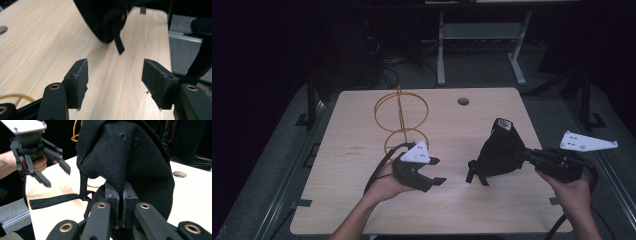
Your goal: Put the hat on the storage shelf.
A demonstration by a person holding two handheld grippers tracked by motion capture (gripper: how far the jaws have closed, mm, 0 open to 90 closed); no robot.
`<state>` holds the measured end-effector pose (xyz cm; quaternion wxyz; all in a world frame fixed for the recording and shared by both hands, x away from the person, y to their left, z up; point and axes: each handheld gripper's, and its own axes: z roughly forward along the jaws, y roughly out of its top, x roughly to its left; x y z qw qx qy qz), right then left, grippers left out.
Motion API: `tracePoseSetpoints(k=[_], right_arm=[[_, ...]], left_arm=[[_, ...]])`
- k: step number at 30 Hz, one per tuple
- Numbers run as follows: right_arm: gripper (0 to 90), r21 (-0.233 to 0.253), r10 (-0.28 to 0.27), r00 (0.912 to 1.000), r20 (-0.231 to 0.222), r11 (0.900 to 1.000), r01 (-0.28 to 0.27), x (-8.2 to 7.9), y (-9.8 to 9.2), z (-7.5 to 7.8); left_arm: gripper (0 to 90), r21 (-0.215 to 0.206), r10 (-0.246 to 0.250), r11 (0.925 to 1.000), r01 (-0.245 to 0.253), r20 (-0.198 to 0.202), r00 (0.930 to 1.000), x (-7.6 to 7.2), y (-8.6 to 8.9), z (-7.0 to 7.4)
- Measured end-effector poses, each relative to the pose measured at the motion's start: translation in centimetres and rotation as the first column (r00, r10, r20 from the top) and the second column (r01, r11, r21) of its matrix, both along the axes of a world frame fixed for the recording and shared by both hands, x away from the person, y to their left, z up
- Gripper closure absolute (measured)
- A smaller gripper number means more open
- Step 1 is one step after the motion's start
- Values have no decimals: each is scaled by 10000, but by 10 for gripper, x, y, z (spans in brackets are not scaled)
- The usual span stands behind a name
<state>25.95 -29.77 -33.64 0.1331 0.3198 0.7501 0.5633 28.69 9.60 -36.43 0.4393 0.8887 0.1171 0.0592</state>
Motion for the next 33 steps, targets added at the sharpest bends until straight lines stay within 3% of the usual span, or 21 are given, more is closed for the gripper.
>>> tracePoseSetpoints(k=[8,20,33], right_arm=[[862,-175,243,9996,-106,9995,-244,9,6,21],[862,-217,472,9987,-201,9986,-476,25,22,45],[862,-362,1035,9946,-83,9939,-1038,45,51,75]], left_arm=[[373,76,274,9996,-273,-101,9996,-3,21,-22],[318,574,424,9975,-419,-77,9991,-9,28,-44],[289,452,652,9968,-656,104,9978,-11,34,-46]])
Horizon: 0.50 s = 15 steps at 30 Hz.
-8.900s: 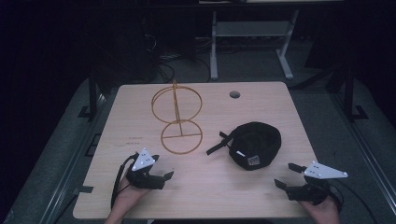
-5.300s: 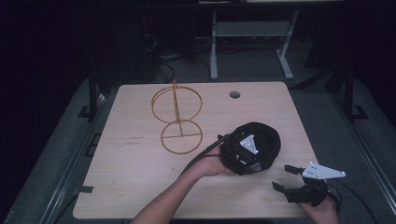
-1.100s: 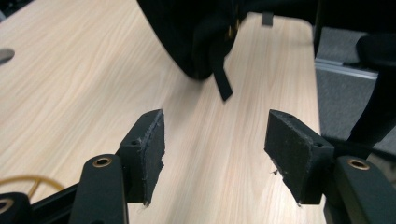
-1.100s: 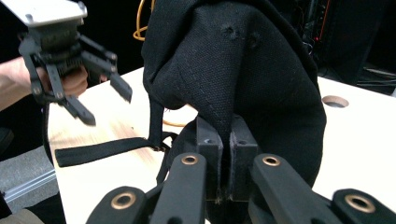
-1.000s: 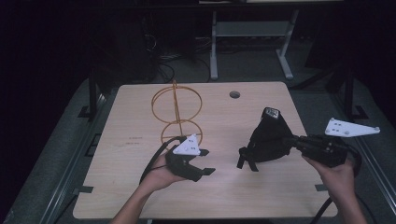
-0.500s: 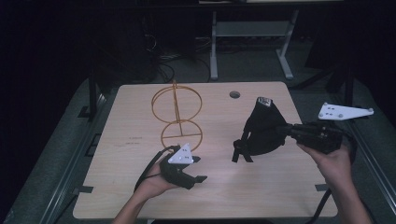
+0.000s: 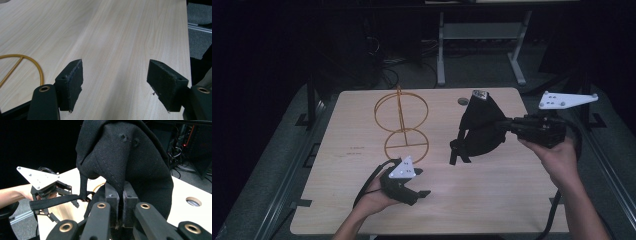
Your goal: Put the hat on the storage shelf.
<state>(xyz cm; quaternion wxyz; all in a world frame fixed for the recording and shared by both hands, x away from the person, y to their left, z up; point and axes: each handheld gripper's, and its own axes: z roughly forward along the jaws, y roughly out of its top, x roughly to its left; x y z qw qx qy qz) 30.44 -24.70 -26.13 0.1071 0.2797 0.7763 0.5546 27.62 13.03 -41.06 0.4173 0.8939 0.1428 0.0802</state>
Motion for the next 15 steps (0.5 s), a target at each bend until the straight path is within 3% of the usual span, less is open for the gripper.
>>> tracePoseSetpoints(k=[15], right_arm=[[861,-113,544,9981,288,9985,-541,19,32,34]], left_arm=[[284,52,49,10000,-50,79,10000,0,2,0]])
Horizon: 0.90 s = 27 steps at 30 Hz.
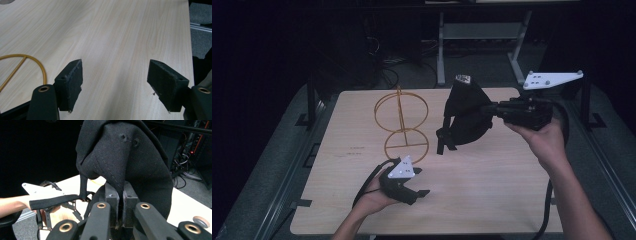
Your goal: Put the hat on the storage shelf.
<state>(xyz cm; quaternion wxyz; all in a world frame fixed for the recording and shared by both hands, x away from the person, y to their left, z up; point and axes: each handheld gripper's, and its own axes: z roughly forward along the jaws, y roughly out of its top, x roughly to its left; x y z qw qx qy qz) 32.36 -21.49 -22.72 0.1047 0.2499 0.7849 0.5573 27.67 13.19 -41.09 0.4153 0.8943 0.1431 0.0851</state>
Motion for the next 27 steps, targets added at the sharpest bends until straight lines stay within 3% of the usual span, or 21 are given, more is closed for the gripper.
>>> tracePoseSetpoints(k=[15,27], right_arm=[[860,-183,511,9985,181,9985,-508,19,37,30],[860,-473,972,9953,52,9942,-968,37,70,49]], left_arm=[[282,152,15,9999,-14,-18,10000,-2,-3,-4],[282,181,50,9998,-50,-1,10000,1,-2,-3]])
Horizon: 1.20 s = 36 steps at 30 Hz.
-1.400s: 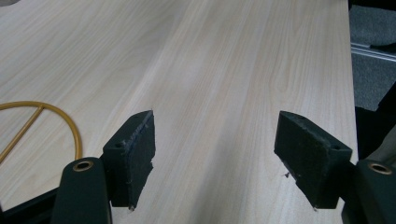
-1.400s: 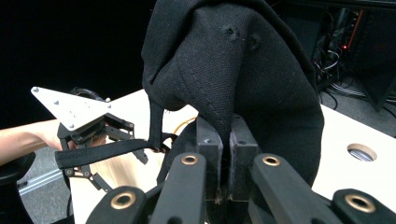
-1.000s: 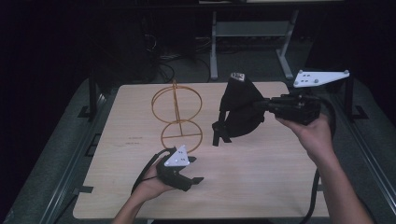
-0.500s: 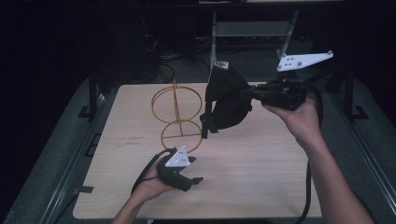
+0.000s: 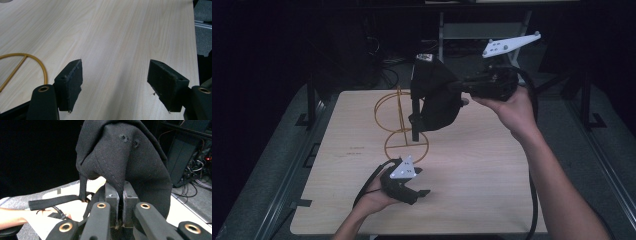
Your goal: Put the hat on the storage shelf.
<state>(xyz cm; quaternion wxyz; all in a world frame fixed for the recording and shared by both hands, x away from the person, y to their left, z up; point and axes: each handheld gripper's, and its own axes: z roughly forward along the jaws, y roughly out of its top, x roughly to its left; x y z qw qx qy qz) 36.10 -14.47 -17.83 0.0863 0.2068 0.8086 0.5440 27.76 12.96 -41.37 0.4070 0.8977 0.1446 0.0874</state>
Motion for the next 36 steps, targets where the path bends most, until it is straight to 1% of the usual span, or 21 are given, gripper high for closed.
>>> tracePoseSetpoints(k=[2,3,4,7,8,9,11,13,14,16,18,22,23,25,26,32,35,36], right_arm=[[860,-16,76,10000,-28,10000,-76,2,4,1],[860,-33,125,9999,-48,9999,-126,4,7,2],[860,-71,234,9997,-58,9997,-235,9,15,3],[860,-121,390,9992,-46,9992,-391,14,25,5],[860,-64,414,9991,-128,9991,-415,16,29,5],[860,-92,460,9989,-82,9989,-461,18,32,6],[860,-47,524,9985,-135,9986,-525,21,39,7],[860,-14,532,9985,-127,9986,-532,23,41,7],[860,7,545,9984,-142,9985,-545,26,47,8],[861,-16,571,9983,-131,9984,-571,29,53,8],[861,-119,566,9984,-71,9983,-567,33,59,8],[860,-113,525,9985,-162,9985,-527,38,67,9],[860,-167,534,9984,-163,9984,-537,43,74,9],[860,-172,551,9983,-176,9983,-554,44,76,9],[860,-168,560,9982,-219,9983,-564,49,82,9],[859,-182,578,9968,-554,9981,-589,65,102,3],[858,-117,614,9948,-808,9980,-625,71,111,-1],[857,-165,652,9938,-903,9976,-670,74,117,-4]], left_arm=[[282,8,7,10000,-7,17,10000,0,0,0],[282,-3,6,10000,-6,22,10000,0,0,0],[282,36,3,10000,-4,75,10000,0,-1,-1],[282,37,-82,10000,81,41,10000,-1,-3,-3],[282,46,-91,9999,91,40,10000,-1,-4,-3],[282,52,-100,9999,100,24,9999,-1,-4,-3],[282,66,-92,9999,92,15,10000,-1,-4,-3],[282,67,-113,9999,113,31,9999,-1,-3,-4],[282,84,-132,9999,132,36,9999,-1,-3,-3],[282,-3,-70,10000,70,-11,10000,-1,-2,-4],[282,9,-42,10000,42,2,10000,-1,-1,-4],[282,-14,-93,10000,93,79,9999,0,-1,-4],[282,-22,-97,10000,97,75,9999,0,-1,-4],[282,-43,-83,10000,83,71,9999,0,-1,-4],[282,-11,-114,9999,115,49,9999,0,-1,-3],[282,32,-139,9999,139,16,9999,0,-1,-3],[282,-18,-129,9999,129,-22,9999,0,-1,-4],[282,31,-152,9999,152,40,9999,0,-1,-3]])
